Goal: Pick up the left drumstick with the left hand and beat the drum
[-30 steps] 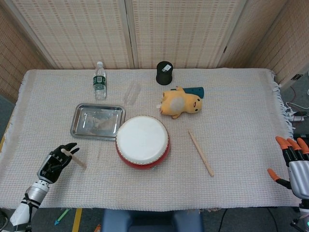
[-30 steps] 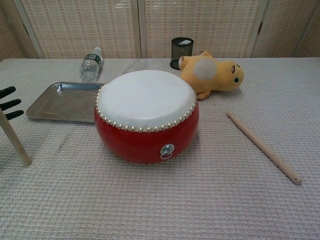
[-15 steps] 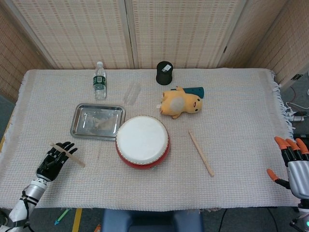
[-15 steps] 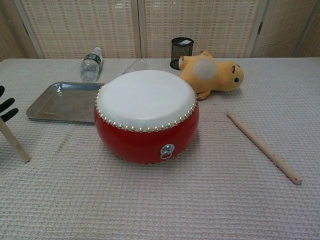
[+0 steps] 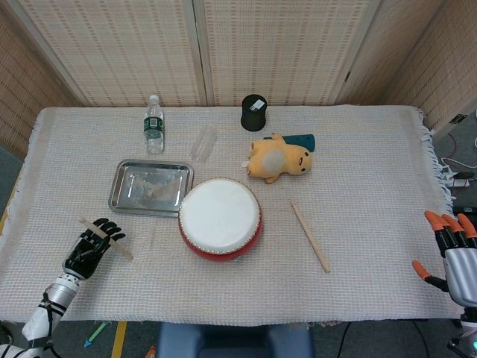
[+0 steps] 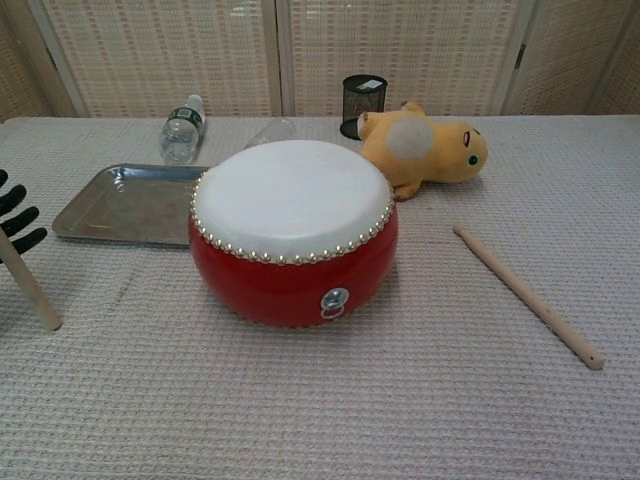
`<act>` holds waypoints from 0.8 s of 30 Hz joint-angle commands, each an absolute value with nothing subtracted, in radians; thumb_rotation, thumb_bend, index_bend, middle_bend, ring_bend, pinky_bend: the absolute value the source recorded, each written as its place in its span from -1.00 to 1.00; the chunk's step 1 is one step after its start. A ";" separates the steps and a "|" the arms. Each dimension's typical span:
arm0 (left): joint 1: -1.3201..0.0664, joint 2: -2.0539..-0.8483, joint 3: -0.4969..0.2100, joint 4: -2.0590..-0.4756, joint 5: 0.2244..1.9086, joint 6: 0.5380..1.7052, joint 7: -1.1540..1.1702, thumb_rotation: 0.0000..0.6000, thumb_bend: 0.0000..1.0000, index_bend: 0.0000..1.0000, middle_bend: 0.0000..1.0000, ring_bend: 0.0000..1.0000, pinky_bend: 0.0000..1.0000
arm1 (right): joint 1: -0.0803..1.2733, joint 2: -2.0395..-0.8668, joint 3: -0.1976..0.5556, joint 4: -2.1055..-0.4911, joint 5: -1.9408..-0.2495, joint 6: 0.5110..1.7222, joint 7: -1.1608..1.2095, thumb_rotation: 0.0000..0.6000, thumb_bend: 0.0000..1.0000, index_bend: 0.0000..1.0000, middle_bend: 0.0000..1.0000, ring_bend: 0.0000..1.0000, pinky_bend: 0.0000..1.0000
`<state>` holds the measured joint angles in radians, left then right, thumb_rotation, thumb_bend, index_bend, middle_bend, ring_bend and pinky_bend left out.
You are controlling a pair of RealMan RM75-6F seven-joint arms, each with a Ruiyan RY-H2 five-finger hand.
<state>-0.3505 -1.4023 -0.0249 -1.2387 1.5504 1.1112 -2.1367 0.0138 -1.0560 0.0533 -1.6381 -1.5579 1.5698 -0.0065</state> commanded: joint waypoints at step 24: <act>-0.378 -1.465 -0.013 -1.261 1.470 1.022 -1.960 1.00 -0.26 -0.07 0.07 -0.11 -0.23 | 0.016 -1.056 0.054 -1.635 -1.558 1.565 -0.003 1.00 -0.58 -1.00 -0.76 -1.00 -1.00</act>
<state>-0.3727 -1.4631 -0.0008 -1.2528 1.4939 1.0430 -1.9614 0.0161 -1.0558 0.0537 -1.6350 -1.5577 1.5650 -0.0028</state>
